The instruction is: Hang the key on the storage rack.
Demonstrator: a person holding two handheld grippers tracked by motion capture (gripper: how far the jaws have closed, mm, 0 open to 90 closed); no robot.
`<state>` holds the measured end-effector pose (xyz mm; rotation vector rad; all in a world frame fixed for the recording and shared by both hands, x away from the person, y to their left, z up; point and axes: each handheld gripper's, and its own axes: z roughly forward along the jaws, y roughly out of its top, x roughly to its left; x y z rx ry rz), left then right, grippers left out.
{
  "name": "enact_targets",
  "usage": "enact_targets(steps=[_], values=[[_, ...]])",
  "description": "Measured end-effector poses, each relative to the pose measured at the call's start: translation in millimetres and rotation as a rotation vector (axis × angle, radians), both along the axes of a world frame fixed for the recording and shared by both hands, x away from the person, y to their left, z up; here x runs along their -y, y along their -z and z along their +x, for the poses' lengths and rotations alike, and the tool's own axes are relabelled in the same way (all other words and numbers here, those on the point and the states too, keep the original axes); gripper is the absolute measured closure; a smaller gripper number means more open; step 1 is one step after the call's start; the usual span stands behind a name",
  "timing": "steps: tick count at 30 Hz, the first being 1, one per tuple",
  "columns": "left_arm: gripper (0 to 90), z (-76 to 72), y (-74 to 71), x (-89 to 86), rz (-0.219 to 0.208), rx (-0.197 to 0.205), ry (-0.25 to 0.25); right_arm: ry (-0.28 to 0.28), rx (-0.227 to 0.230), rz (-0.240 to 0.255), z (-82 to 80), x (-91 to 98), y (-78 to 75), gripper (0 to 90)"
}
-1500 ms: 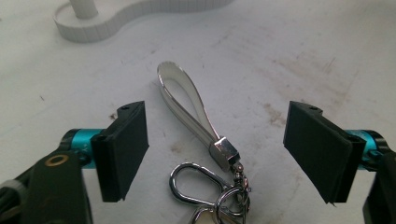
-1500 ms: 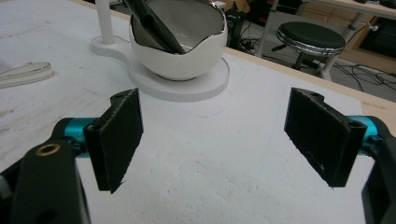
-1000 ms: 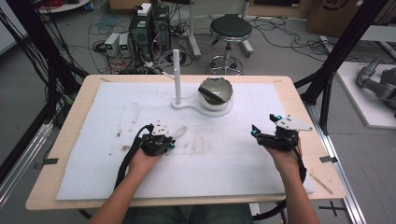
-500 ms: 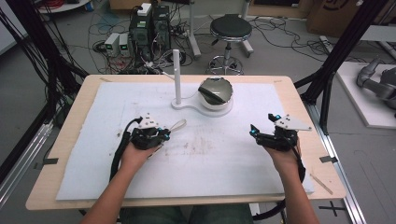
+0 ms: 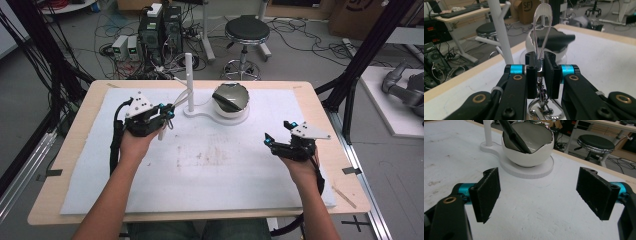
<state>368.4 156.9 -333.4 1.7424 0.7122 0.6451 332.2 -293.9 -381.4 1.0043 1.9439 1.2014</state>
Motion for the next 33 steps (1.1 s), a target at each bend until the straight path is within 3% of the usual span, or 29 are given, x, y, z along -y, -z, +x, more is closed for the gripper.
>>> enact_targets(steps=[4, 14, 16, 23, 33], values=[[81.3, 8.9, -10.5, 3.6, -0.014, 0.011, -0.020, -0.001, -0.001, -0.003, 0.7, -0.2, 0.4, 20.0], [81.3, 30.6, -38.0, 6.5, 0.010, 0.040, -0.080, -0.002, -0.006, 0.002, 1.7, 0.2, 1.1, 20.0], [81.2, 35.8, -40.0, 9.8, 0.042, 0.037, -0.090, -0.002, -0.007, 0.004, 1.9, 0.5, 1.3, 20.0], [81.2, 44.5, -36.6, 17.6, 0.050, 0.025, -0.107, 0.003, -0.012, 0.012, 2.0, 2.7, 2.2, 19.9], [81.2, 55.2, -13.8, 17.5, 0.063, -0.028, -0.154, -0.002, -0.010, 0.007, 1.5, 2.7, 2.6, 20.0]])
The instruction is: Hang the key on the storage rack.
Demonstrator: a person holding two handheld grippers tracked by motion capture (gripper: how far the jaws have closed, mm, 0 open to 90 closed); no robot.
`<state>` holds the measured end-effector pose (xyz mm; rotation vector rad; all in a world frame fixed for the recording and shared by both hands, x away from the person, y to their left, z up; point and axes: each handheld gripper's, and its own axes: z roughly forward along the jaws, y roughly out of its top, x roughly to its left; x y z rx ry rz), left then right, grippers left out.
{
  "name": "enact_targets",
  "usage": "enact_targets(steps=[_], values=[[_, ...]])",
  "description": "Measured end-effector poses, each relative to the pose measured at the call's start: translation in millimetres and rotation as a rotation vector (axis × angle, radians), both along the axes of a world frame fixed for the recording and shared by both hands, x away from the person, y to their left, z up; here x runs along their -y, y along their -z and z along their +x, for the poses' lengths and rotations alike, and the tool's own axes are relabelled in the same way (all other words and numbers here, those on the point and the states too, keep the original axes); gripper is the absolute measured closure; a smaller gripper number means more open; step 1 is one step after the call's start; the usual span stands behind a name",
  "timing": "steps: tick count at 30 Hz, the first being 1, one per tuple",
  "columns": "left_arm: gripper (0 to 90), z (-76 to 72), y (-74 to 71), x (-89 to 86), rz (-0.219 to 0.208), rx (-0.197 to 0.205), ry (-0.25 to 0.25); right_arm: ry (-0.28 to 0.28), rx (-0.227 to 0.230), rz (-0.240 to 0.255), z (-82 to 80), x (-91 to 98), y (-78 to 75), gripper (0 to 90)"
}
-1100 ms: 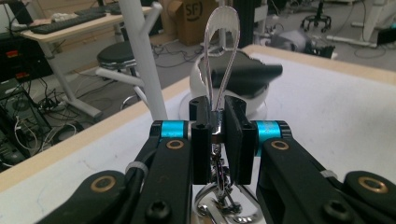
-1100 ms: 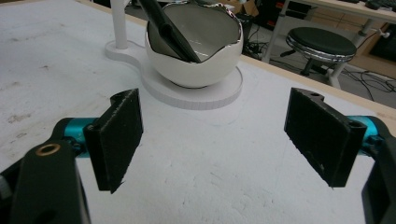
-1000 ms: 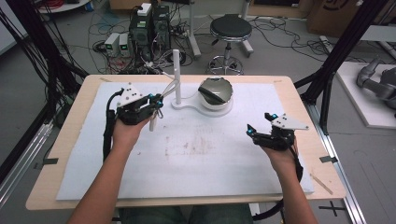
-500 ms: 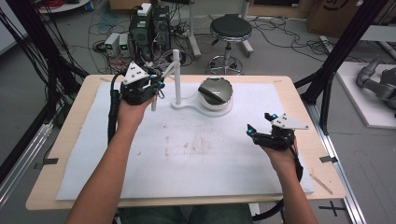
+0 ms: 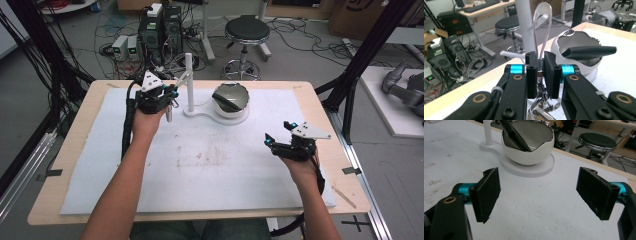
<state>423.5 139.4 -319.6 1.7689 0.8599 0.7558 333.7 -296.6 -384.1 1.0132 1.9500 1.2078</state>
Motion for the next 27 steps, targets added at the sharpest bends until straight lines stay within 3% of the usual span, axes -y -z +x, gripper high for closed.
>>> enact_targets(steps=[6, 7, 8, 9, 13, 23, 27], values=[[80.6, 3.6, 4.6, 5.4, 0.023, -0.008, -0.005, 0.003, -0.003, 0.000, 0.4, 0.9, 0.2, 20.0], [70.9, 3.8, 4.7, 5.9, 0.015, -0.005, -0.002, -0.001, -0.004, 0.001, 0.2, 0.6, 0.2, 20.0], [70.9, 3.8, 4.5, 6.4, 0.012, -0.004, -0.010, -0.001, -0.004, 0.001, 0.2, 0.6, 0.2, 20.0], [62.4, 3.7, 4.2, 6.8, 0.008, -0.009, -0.019, -0.003, -0.002, -0.001, 0.4, 0.8, 0.3, 20.0], [55.8, 1.4, 2.8, 7.4, 0.018, -0.011, -0.023, -0.002, -0.005, 0.003, 0.1, -0.3, 0.2, 20.0], [54.9, -0.2, 0.9, 6.4, 0.008, -0.010, -0.019, -0.006, 0.000, 0.004, -0.7, -1.1, -0.6, 20.0], [59.8, -0.7, 0.7, 9.4, 0.002, 0.003, 0.003, -0.005, 0.002, -0.003, -0.1, -1.3, -0.4, 20.0]])
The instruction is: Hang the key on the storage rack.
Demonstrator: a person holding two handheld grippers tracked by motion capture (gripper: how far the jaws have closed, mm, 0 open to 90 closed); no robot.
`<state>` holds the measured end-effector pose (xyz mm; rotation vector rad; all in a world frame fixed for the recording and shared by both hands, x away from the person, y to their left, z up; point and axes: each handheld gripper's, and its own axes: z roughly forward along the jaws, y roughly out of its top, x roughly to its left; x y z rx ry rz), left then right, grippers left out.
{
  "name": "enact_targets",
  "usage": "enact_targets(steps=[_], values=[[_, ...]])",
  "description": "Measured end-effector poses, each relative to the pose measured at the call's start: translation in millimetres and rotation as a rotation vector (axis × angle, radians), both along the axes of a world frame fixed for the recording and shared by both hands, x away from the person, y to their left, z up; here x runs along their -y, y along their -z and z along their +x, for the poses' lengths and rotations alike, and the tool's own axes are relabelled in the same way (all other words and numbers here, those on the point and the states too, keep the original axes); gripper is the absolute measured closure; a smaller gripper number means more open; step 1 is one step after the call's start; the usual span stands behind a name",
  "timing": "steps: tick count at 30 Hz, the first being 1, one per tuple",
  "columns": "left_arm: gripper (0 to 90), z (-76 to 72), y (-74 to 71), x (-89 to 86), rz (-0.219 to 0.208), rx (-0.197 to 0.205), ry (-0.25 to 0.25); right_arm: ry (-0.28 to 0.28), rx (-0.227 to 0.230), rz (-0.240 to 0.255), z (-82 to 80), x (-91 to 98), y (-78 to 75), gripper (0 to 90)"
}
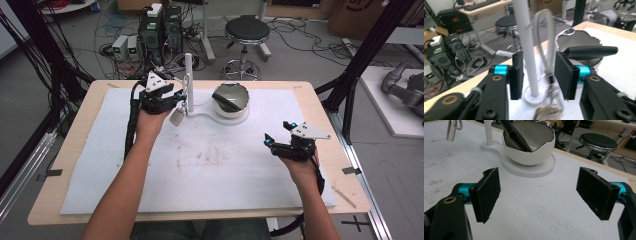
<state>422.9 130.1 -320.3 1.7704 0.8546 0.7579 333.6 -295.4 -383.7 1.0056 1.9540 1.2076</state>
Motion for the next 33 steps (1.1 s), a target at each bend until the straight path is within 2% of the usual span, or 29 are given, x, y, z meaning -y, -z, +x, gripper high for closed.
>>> enact_targets(steps=[5, 9, 14, 21, 33], values=[[65.0, 0.3, 0.1, 6.4, -0.016, 0.010, 0.030, 0.003, 0.000, 0.006, -0.1, 1.3, 0.2, 20.0], [65.2, 2.2, -3.2, 11.1, -0.041, 0.018, 0.041, 0.002, -0.004, 0.009, -0.1, 1.2, 0.5, 19.9], [65.4, 6.8, -10.5, 20.5, -0.039, 0.036, 0.060, 0.003, -0.004, 0.009, 0.1, 1.3, 0.9, 19.9], [65.2, 15.5, -8.0, 27.0, -0.039, 0.023, 0.056, 0.008, -0.008, 0.013, 0.7, 4.9, 2.3, 19.9], [62.5, 22.5, -16.8, 31.4, -0.035, 0.041, 0.040, 0.007, -0.016, 0.011, 2.7, 6.3, 4.3, 20.0]])
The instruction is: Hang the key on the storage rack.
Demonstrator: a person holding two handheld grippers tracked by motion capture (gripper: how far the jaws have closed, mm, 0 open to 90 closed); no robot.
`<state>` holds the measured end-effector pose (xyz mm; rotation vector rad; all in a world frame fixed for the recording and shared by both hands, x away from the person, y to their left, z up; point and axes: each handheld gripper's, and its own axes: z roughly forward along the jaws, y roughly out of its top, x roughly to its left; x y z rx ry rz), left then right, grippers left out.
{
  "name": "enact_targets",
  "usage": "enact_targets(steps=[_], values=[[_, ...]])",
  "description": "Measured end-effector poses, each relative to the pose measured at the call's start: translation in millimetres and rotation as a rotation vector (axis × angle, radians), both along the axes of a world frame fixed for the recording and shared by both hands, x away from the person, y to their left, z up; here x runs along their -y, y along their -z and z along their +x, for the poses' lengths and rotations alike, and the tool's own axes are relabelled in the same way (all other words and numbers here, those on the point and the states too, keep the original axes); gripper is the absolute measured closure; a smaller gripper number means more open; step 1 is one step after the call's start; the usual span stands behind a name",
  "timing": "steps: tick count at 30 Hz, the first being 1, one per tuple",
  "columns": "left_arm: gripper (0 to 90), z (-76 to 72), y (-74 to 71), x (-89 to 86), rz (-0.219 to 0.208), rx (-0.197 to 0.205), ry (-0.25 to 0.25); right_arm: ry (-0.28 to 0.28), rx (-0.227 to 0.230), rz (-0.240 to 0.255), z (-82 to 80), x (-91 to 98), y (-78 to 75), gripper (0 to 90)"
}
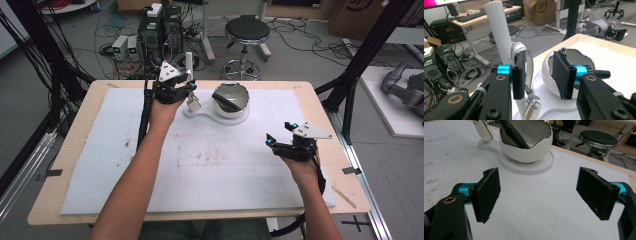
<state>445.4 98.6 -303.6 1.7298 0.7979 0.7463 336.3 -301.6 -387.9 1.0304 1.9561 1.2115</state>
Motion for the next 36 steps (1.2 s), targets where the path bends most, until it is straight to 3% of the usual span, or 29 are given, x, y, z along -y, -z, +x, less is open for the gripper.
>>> enact_targets(steps=[7, 10, 12, 24, 31, 36], values=[[60.6, -0.4, -2.6, 1.7, -0.003, 0.024, -0.004, 0.003, -0.001, 0.007, -1.0, 1.2, -0.4, 20.0], [60.2, 0.8, -3.3, 0.6, 0.002, 0.021, -0.008, -0.001, -0.002, 0.005, -1.1, 0.5, -0.4, 19.9], [53.8, 2.9, -2.9, 0.2, 0.007, 0.011, -0.033, -0.004, 0.001, 0.003, -1.2, 0.1, -0.4, 20.0], [49.8, 0.8, 0.2, -5.8, 0.002, -0.011, -0.035, -0.004, 0.001, 0.007, -1.6, 0.9, -0.7, 20.0], [48.3, -17.3, -3.0, -19.6, 0.015, -0.019, -0.022, -0.003, 0.008, 0.003, -1.5, 1.7, -1.2, 20.0], [44.0, -36.1, 0.9, -42.5, 0.000, -0.037, -0.004, 0.000, 0.007, -0.002, -2.0, 2.0, -1.5, 19.9]])
